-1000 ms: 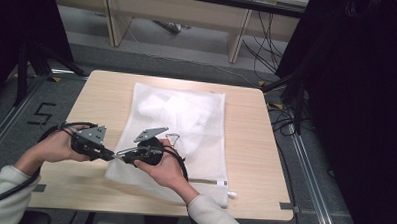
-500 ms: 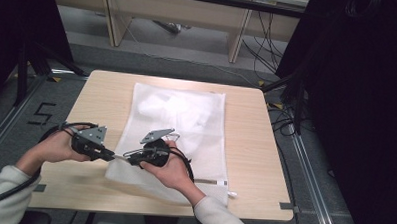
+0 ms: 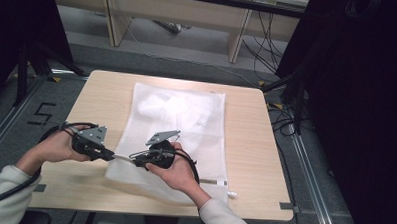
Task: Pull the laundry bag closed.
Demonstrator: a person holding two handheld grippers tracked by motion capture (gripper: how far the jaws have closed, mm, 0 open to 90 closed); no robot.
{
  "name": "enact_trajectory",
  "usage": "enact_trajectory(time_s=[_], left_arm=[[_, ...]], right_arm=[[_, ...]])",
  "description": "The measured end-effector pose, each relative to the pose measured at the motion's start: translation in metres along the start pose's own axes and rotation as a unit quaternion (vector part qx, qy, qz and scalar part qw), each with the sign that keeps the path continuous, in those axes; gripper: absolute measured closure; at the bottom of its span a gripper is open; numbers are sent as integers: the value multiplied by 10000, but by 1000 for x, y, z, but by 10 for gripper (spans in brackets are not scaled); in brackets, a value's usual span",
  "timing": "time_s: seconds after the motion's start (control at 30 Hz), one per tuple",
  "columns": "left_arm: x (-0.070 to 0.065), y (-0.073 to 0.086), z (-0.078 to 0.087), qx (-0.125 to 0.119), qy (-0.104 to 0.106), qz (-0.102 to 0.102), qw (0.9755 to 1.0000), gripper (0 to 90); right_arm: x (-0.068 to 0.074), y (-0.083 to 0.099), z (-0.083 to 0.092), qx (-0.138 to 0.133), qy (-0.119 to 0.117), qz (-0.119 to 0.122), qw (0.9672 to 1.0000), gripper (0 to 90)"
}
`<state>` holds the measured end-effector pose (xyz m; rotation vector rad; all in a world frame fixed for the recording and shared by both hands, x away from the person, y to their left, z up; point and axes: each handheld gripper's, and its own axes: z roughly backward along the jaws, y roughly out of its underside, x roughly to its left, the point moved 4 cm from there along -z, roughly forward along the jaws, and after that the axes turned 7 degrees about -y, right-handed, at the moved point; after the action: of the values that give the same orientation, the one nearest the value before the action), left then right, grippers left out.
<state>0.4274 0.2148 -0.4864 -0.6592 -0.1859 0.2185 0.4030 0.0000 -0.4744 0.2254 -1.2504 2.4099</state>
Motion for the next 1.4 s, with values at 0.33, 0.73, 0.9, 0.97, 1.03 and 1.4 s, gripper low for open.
enact_trajectory(time_s=[0.33, 0.73, 0.9, 0.97, 1.03, 1.4], left_arm=[[0, 0, 0, 10, 14, 12, 10000, 825], [1, 1, -1, -9, 4, 36, 10000, 825], [1, 1, -1, 14, 3, 22, 10000, 825], [1, 1, -1, 0, 11, 30, 10000, 825], [1, 1, 0, 14, 6, 14, 10000, 825], [2, 1, 0, -29, 6, 34, 10000, 825]], right_arm=[[-1, 5, 5, 44, 38, 15, 10000, 823], [-2, 12, 12, -7, 125, 35, 9999, 823], [-3, 14, 15, 73, 112, 55, 9999, 823], [-3, 14, 13, -25, 125, 77, 9999, 823], [-2, 14, 13, -17, 86, 58, 9999, 823], [-3, 17, 18, 102, 74, 115, 9999, 823]])
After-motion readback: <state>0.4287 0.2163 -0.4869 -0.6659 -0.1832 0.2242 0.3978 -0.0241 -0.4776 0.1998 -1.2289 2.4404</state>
